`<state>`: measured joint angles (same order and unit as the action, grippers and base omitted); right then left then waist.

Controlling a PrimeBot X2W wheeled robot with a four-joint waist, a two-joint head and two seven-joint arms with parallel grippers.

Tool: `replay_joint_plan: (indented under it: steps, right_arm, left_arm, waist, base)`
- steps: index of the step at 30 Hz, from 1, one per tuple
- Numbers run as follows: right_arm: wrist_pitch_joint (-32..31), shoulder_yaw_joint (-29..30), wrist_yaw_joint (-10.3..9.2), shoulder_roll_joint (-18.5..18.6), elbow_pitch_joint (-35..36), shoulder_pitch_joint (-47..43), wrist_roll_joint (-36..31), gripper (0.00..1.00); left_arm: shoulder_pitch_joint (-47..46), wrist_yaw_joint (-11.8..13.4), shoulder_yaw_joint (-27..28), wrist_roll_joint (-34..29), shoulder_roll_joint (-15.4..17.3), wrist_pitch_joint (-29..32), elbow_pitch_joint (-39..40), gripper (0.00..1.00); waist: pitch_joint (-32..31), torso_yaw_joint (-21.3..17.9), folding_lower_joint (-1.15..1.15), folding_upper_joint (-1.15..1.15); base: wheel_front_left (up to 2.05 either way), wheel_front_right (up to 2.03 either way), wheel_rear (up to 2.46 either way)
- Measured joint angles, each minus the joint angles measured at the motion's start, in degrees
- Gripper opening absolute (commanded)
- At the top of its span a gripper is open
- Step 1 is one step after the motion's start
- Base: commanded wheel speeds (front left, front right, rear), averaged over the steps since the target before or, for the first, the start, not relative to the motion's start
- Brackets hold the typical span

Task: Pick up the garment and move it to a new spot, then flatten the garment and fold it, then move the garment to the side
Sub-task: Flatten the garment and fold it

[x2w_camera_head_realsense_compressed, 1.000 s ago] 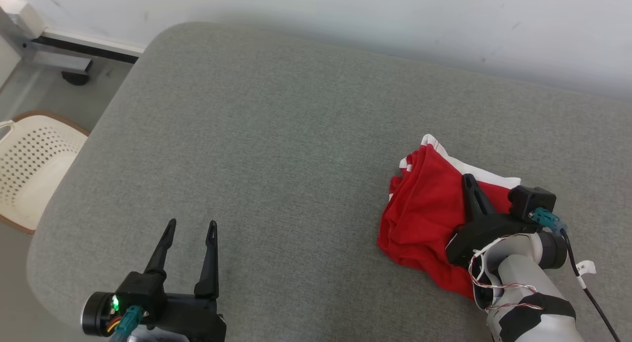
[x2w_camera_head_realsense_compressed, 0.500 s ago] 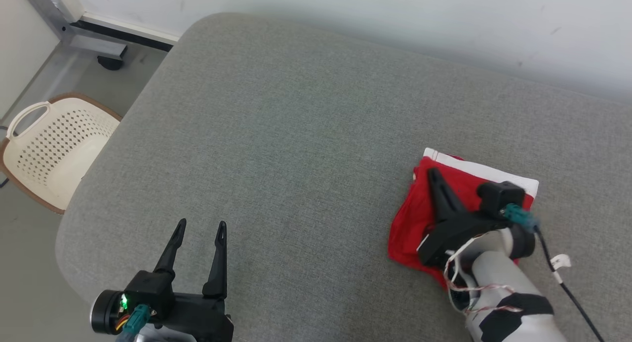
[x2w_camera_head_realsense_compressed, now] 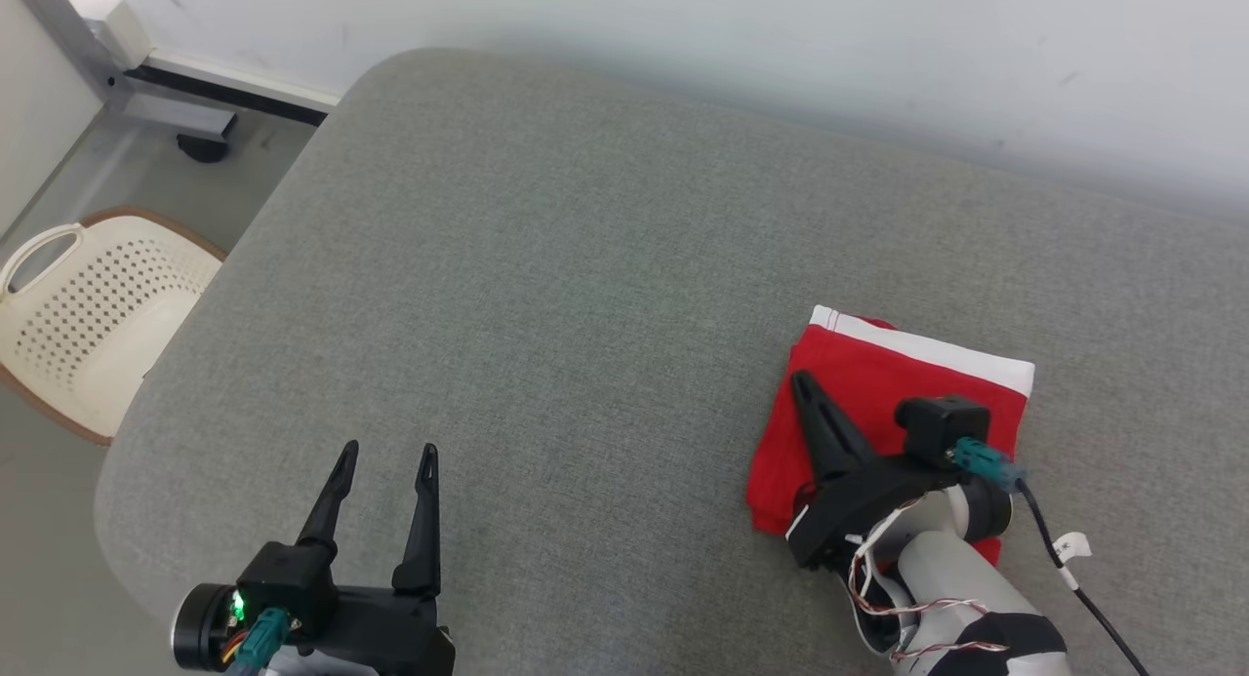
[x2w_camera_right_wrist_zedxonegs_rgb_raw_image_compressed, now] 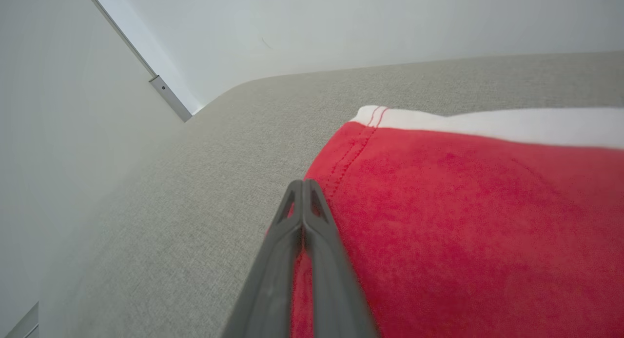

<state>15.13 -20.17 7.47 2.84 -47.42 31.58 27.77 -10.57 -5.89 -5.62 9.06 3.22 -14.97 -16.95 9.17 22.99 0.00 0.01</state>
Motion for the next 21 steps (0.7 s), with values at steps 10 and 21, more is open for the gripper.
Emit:
replay_joint_plan:
  steps: [10, 21]
  right_arm:
    - [0.01, 9.99, 0.0, 0.41, 10.77, -4.52, -5.25, 0.0]
    - [0.0, 18.47, -0.01, 4.59, 23.21, -13.46, -10.24, 0.0]
  left_arm:
    - [2.3, 0.33, 1.82, -0.45, 0.03, 0.0, 0.54, 1.0]
    - [5.32, 0.6, 3.46, -1.59, 0.65, -0.01, 1.53, 1.0]
  waist:
    - [-2.43, -3.19, 0.0, 0.0]
    - [-5.6, -9.09, 0.0, 0.0]
  base:
    - [0.0, 0.0, 0.0]
    - [0.0, 0.0, 0.0]
